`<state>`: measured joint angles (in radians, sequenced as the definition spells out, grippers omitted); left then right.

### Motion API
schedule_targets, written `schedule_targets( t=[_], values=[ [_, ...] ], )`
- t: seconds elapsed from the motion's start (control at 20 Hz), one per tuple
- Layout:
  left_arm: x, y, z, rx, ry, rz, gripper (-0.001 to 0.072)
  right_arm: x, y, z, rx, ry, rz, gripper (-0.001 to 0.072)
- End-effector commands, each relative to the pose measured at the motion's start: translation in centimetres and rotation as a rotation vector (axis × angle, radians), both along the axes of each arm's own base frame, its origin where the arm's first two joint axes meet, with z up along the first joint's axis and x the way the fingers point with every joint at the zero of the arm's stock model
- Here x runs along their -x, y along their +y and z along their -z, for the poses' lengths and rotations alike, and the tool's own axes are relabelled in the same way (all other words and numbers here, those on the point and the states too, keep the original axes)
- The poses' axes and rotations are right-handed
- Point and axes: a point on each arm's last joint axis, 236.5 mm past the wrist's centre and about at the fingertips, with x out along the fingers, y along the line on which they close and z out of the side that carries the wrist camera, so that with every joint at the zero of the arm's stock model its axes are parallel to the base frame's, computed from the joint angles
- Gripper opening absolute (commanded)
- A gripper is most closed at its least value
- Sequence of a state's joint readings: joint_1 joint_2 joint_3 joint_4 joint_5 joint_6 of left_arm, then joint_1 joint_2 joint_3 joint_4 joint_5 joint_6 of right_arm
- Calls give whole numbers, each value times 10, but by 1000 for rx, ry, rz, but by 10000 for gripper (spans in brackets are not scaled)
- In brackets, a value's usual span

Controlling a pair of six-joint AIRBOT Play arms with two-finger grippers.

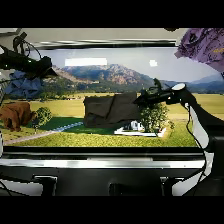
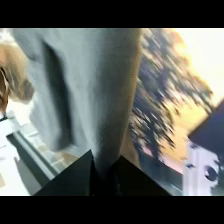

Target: Fold the clothes and pants, and hang the long-sleeved shirts on hangers.

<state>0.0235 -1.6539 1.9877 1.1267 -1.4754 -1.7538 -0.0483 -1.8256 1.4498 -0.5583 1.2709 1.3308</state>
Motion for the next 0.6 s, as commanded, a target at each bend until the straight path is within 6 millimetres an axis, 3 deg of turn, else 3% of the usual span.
schedule_targets(
  t=[0.0, 0.25, 0.4, 0.55],
  values=[
    [0, 0, 0, 0, 0, 0, 20, -37, -22, -44, 126, -56, 76, 33],
    [0, 0, 0, 0, 0, 0, 20, -87, -86, -114, 254, -151, 304, 33],
    [0, 0, 1, 0, 2, 1, 20, -102, -149, -146, 232, -164, 479, 33],
    [0, 0, 1, -1, 2, 1, 20, -104, -212, -161, 203, -145, 644, 32]
  ],
)
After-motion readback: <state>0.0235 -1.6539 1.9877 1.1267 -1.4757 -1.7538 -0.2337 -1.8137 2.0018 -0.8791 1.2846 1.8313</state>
